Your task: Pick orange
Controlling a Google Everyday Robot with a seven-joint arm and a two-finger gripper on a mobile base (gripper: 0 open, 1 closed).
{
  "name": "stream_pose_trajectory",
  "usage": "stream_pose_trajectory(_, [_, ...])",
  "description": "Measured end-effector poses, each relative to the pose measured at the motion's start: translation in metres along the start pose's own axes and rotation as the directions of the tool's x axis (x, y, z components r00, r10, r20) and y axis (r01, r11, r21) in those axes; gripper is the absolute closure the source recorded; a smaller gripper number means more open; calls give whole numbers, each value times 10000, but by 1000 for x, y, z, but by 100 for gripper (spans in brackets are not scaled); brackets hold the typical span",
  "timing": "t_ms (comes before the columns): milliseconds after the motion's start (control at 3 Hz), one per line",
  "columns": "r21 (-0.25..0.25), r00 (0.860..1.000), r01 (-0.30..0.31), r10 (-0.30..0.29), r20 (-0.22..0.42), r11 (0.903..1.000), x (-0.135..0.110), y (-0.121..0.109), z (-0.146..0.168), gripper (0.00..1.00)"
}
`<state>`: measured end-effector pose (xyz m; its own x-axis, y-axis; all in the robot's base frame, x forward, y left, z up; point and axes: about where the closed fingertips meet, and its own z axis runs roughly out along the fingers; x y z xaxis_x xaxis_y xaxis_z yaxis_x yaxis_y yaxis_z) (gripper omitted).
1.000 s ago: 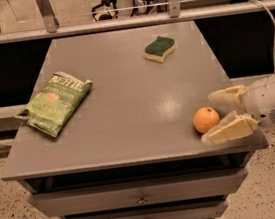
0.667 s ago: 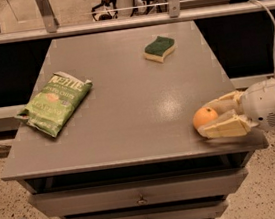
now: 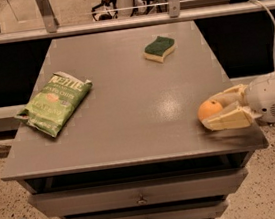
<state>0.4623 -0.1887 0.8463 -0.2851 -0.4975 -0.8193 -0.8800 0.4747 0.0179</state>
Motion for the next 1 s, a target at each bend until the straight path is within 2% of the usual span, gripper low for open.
stream_pose_trajectory(333, [559,9992,357,-367,172,9978,-20,-22,-26,100])
stream_pose_trajectory(667, [1186,9987,462,-482,141,9919,-48,-41,-59,100])
stream_pose_trajectory(1000, [1312,9989,395,-422,179,9906,-53,-44,-65,100])
